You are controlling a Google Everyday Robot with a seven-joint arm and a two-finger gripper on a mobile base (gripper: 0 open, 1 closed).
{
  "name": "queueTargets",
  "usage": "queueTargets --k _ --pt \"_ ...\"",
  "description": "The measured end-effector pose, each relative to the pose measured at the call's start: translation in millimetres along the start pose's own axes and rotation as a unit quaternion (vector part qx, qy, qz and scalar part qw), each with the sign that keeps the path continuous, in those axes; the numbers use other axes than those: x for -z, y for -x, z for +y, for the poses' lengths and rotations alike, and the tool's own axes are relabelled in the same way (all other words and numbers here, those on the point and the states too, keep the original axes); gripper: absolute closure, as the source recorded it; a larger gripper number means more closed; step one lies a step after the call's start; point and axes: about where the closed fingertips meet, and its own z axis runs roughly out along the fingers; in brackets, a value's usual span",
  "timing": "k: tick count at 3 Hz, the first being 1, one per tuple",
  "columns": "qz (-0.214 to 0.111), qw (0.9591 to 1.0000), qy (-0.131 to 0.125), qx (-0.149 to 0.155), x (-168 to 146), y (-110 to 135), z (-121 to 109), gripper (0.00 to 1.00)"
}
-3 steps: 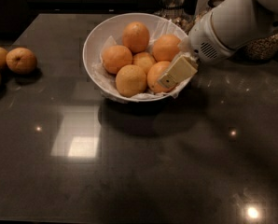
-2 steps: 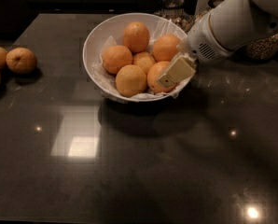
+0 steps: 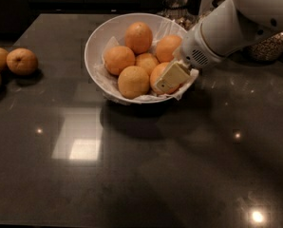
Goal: Pick orange from white bowl
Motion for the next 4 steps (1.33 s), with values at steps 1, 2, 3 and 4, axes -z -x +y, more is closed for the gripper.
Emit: queueTargets --k 1,2,3,4 --pt "0.008 0.9999 0.006 0.001 -15.6 0.6 4.0 0.36" --pt "0.012 0.9999 0.007 0.002 -22.0 2.2 2.3 0.36" --pt "0.014 0.9999 0.007 0.001 -24.5 4.6 -1.0 0.37" --pt "0.018 0.9998 0.008 -0.001 -27.5 4.8 -3.2 0.37"
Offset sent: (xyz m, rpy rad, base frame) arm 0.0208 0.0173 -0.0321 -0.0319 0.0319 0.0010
